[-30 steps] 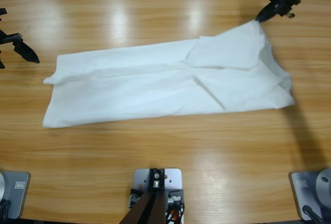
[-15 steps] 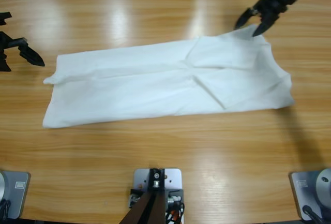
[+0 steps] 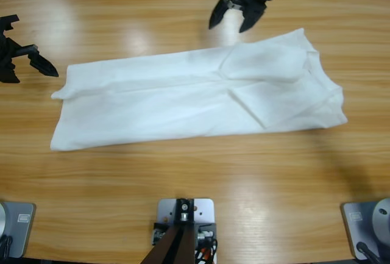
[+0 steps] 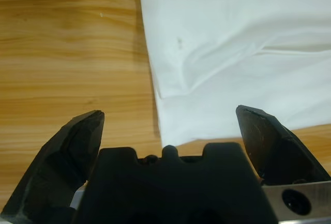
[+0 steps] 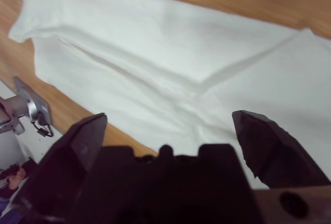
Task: Fold clothes
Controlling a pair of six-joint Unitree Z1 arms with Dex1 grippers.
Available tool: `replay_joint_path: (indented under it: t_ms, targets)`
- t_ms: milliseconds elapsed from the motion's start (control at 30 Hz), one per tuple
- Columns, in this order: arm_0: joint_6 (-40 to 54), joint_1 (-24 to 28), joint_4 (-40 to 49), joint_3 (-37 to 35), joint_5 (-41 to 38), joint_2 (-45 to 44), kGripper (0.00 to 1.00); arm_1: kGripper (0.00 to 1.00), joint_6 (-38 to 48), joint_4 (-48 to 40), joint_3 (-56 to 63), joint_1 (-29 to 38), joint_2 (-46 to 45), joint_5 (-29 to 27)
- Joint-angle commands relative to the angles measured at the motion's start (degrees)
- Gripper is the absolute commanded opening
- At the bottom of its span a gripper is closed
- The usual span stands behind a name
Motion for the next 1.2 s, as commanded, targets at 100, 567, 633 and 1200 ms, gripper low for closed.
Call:
replay_joint_path:
  t_ms: [100,567,633,1200]
  targets:
    - [-0.6,1.0,-2.6,2.7,-0.7,1.4,1.000,1.000,0.8,1.9,-3.4,6.1,9.6,1.6]
    - [-0.6,1.5,-3.3,3.7,-0.7,1.3,1.000,1.000,1.4,-1.1,-1.0,10.3,11.0,1.5]
    - [-0.6,1.5,-3.3,3.8,-0.7,1.3,1.000,1.000,1.3,-1.1,-1.3,9.8,11.5,1.6]
    - [-0.6,1.9,-3.4,4.0,-0.7,1.5,1.000,1.000,-1.2,0.2,-2.0,5.7,15.0,1.9]
